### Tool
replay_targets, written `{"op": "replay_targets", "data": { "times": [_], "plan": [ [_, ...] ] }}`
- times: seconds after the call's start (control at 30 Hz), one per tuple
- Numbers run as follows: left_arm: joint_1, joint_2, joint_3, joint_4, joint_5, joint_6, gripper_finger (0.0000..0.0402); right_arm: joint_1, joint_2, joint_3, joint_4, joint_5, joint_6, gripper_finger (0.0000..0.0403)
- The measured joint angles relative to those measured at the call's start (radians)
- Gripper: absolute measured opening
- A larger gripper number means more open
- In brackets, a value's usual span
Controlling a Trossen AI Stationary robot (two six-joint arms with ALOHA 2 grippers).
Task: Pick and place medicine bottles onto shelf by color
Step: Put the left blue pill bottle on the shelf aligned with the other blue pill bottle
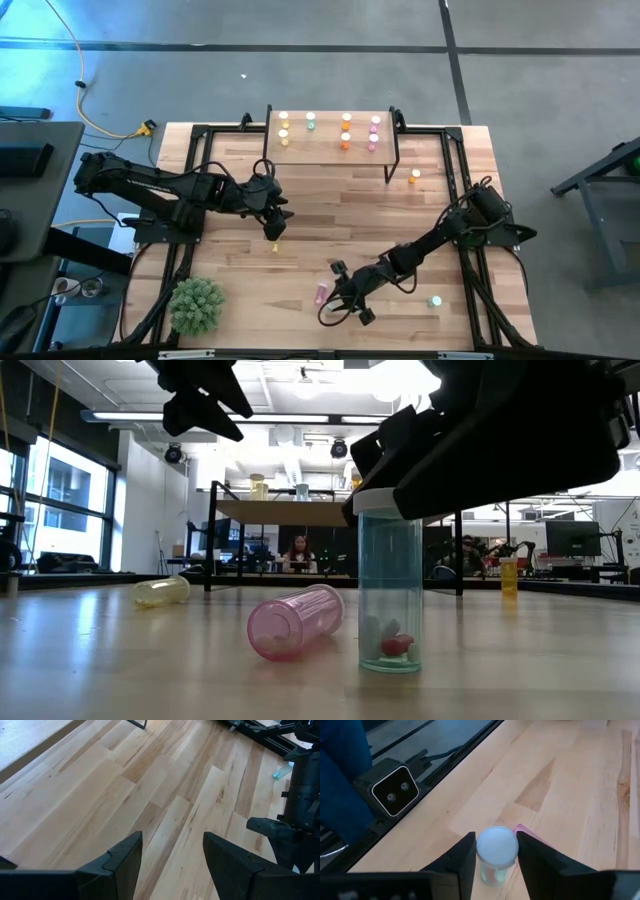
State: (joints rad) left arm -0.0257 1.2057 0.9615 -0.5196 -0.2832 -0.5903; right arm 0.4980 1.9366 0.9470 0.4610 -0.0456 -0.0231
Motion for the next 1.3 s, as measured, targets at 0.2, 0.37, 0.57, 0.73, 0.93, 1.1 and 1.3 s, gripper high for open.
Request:
{"op": "replay_targets", "data": {
  "times": [0.2, 0.37, 0.57, 0.73, 0.93, 1.1, 1.3],
  "plan": [
    [0.0, -0.001, 0.0, 0.0, 0.009, -0.005, 0.0197, 0.0, 0.0, 0.0, 0.005, 0.008, 0.0, 0.0115],
    [0.0, -0.041, 0.003, -0.005, 0.011, 0.002, 0.0197, 0.0, 0.0, 0.0, 0.061, 0.016, 0.06, 0.0114],
    [0.016, -0.111, 0.008, -0.022, -0.018, 0.029, 0.0197, 0.0, -0.012, 0.0, 0.073, 0.088, 0.125, 0.0113],
    [0.034, -0.165, 0.008, -0.027, -0.028, 0.069, 0.0197, -0.007, -0.057, 0.0, 0.075, 0.248, 0.128, 0.0113],
    [0.062, -0.214, 0.008, -0.036, -0.086, 0.123, 0.0197, -0.047, -0.102, 0.0, 0.067, 0.422, 0.153, 0.0113],
    [0.097, -0.24, 0.008, -0.036, -0.098, 0.189, 0.0197, -0.101, -0.137, 0.0, 0.071, 0.476, 0.143, 0.0113],
    [0.164, -0.269, 0.008, -0.036, -0.099, 0.246, 0.0197, -0.203, -0.191, 0.0, 0.071, 0.485, 0.124, 0.0113]
  ]
}}
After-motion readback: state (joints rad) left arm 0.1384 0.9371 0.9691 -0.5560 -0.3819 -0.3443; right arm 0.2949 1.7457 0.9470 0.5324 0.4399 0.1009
